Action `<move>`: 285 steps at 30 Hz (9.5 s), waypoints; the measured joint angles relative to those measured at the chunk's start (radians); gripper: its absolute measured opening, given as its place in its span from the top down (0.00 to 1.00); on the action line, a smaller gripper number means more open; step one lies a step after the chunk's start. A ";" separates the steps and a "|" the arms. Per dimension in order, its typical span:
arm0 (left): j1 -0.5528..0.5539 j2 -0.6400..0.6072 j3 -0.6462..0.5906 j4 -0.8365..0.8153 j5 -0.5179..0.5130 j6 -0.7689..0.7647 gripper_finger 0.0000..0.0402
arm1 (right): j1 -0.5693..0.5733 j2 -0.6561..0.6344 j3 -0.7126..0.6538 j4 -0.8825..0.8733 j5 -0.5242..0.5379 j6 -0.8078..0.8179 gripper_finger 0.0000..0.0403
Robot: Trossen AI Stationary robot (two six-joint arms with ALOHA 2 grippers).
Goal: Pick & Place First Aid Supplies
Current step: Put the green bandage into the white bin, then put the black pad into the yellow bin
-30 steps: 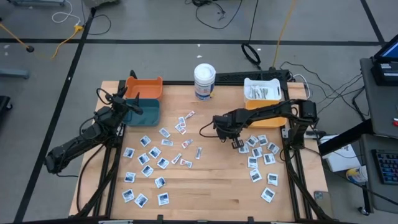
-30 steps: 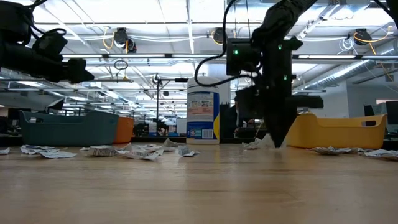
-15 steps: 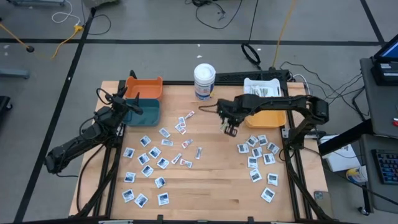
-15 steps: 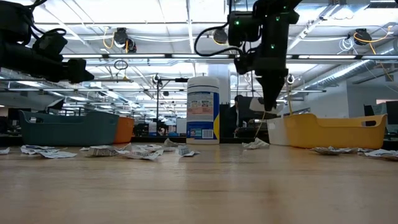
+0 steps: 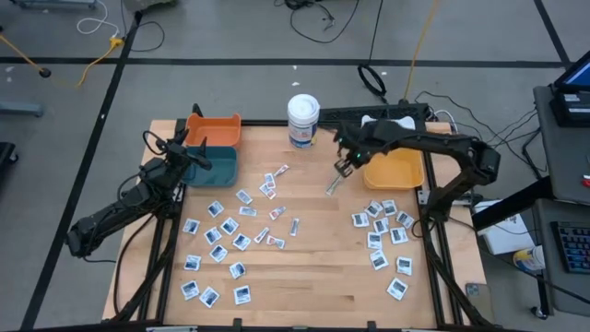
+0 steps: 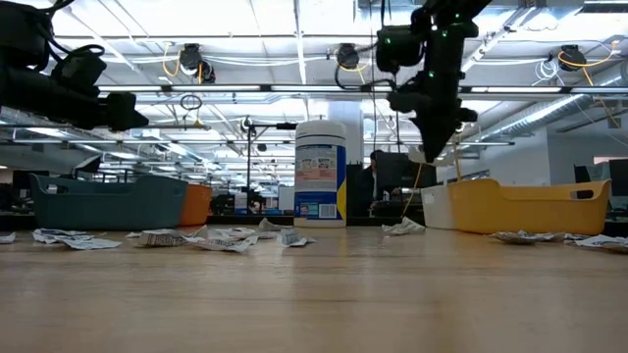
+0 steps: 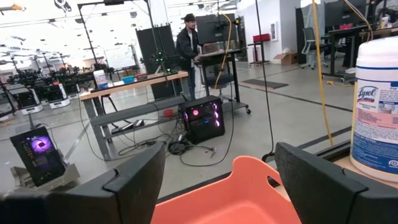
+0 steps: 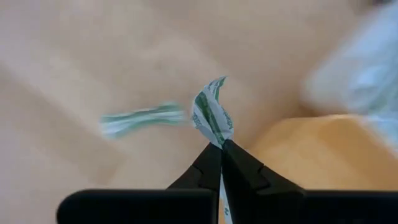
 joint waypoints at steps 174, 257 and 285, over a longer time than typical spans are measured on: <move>0.000 0.000 0.000 0.000 0.000 0.000 0.23 | 0.196 0.068 0.045 0.169 -0.116 0.027 0.98; 0.000 0.000 0.000 0.000 0.000 0.000 0.23 | -0.605 -0.018 -0.130 0.198 -0.061 0.055 0.40; 0.000 0.000 0.000 0.000 0.000 0.000 0.23 | -0.322 -0.189 -0.037 -0.214 -0.193 0.159 0.40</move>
